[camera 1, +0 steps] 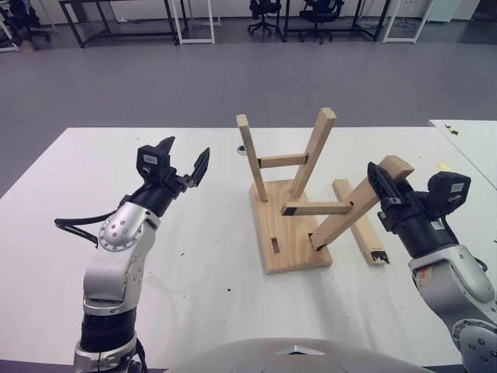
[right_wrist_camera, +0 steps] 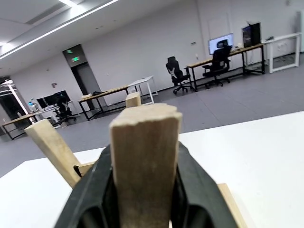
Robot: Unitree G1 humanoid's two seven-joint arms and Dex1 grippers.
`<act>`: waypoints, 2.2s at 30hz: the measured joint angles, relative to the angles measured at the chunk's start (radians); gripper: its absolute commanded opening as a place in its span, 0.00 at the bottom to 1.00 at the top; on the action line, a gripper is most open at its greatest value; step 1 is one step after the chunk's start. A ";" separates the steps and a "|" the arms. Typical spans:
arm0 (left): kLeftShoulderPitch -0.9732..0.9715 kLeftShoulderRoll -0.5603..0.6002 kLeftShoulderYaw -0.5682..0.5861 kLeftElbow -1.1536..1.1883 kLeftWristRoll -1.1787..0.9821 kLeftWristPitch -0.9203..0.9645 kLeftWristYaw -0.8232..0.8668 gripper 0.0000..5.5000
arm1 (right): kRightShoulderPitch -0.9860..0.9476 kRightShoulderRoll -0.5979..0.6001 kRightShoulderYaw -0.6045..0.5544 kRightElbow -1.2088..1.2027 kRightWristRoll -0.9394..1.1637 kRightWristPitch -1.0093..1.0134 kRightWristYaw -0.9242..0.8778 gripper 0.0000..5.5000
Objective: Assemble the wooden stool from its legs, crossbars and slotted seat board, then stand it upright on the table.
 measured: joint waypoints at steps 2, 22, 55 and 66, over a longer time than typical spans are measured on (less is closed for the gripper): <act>0.000 -0.006 -0.006 0.001 0.000 -0.002 0.000 0.75 | -0.002 0.010 0.028 0.008 -0.056 -0.026 0.038 0.19; 0.000 -0.023 -0.022 0.026 0.003 -0.036 0.000 0.75 | -0.016 0.131 0.002 0.095 -0.097 -0.071 0.110 0.19; 0.001 -0.049 -0.078 0.026 0.067 -0.060 0.010 0.75 | -0.047 0.060 0.122 0.096 -0.314 -0.033 0.139 0.21; 0.001 -0.058 -0.086 0.046 0.112 -0.102 0.019 0.75 | -0.127 0.090 -0.106 0.139 0.034 0.085 0.160 0.60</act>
